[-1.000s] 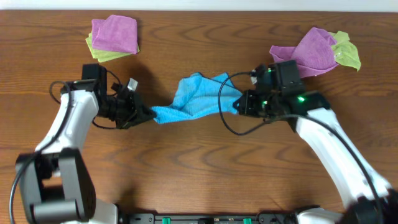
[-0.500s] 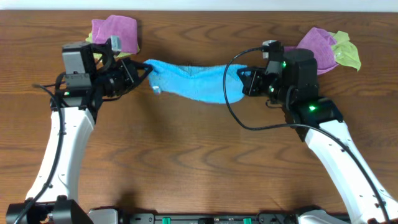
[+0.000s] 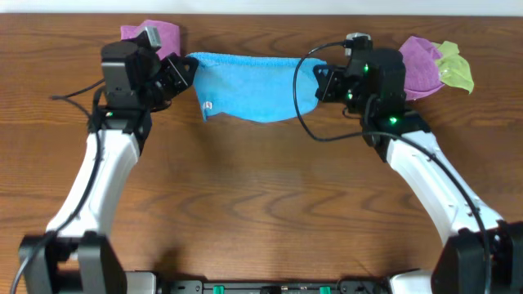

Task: Fold the cloth
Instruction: 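Lift the blue cloth with both grippers and stretch it apart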

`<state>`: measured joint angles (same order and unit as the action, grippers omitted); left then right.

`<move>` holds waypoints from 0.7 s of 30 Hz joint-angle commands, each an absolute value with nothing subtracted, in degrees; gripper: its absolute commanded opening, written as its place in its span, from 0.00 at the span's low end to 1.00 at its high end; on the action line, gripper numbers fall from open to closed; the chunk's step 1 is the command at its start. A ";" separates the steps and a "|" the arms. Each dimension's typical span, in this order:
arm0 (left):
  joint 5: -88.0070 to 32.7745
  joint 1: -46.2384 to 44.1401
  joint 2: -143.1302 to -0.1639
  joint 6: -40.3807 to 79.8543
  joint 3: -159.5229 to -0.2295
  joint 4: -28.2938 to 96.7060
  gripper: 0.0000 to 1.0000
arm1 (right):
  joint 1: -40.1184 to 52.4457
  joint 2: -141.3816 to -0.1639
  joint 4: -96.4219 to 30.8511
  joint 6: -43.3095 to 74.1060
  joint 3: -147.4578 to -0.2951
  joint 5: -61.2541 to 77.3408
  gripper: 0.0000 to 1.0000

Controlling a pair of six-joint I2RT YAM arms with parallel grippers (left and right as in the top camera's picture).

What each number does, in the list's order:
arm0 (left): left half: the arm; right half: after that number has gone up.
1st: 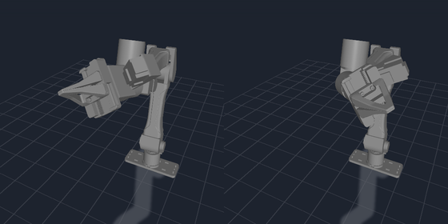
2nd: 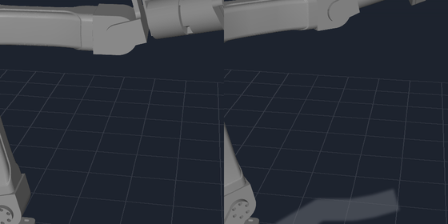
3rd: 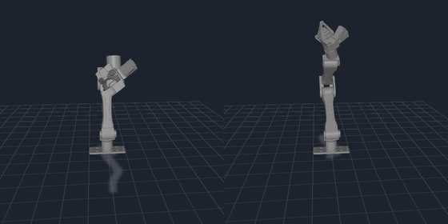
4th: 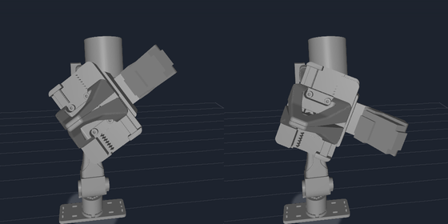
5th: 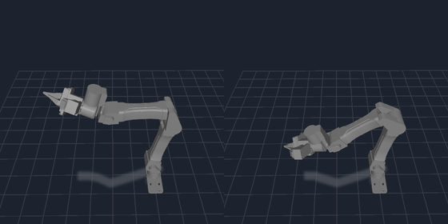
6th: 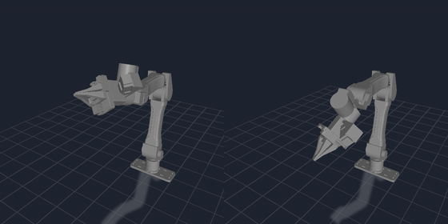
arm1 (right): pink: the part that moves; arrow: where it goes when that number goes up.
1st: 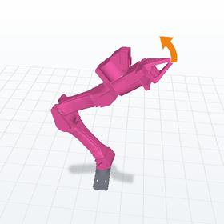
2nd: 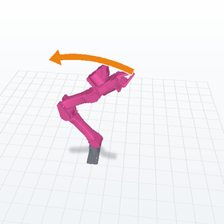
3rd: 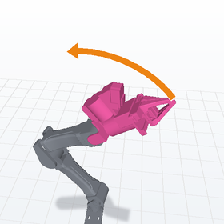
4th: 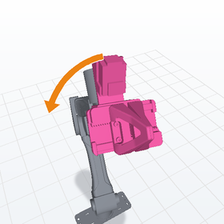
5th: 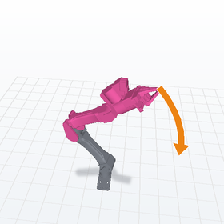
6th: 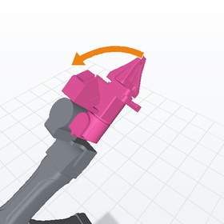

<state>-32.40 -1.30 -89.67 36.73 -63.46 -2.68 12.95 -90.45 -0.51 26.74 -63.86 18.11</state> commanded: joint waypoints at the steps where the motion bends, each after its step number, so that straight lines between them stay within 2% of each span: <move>1: -31.16 -1.15 -94.04 39.18 -64.01 -7.05 0.06 | 11.99 -92.62 0.03 25.80 -68.14 15.84 0.01; 5: -31.38 -1.15 -96.38 40.93 -65.10 -11.51 0.06 | 11.79 -95.85 0.01 24.08 -72.23 15.51 0.01; 12: -32.01 -1.15 -96.47 40.69 -70.04 -11.75 0.06 | 11.53 -98.74 -0.21 23.03 -76.71 15.25 0.01; 21: -44.51 -1.15 -96.44 38.46 -71.57 -8.29 0.06 | 11.70 -97.21 -6.90 20.47 -78.61 16.51 0.01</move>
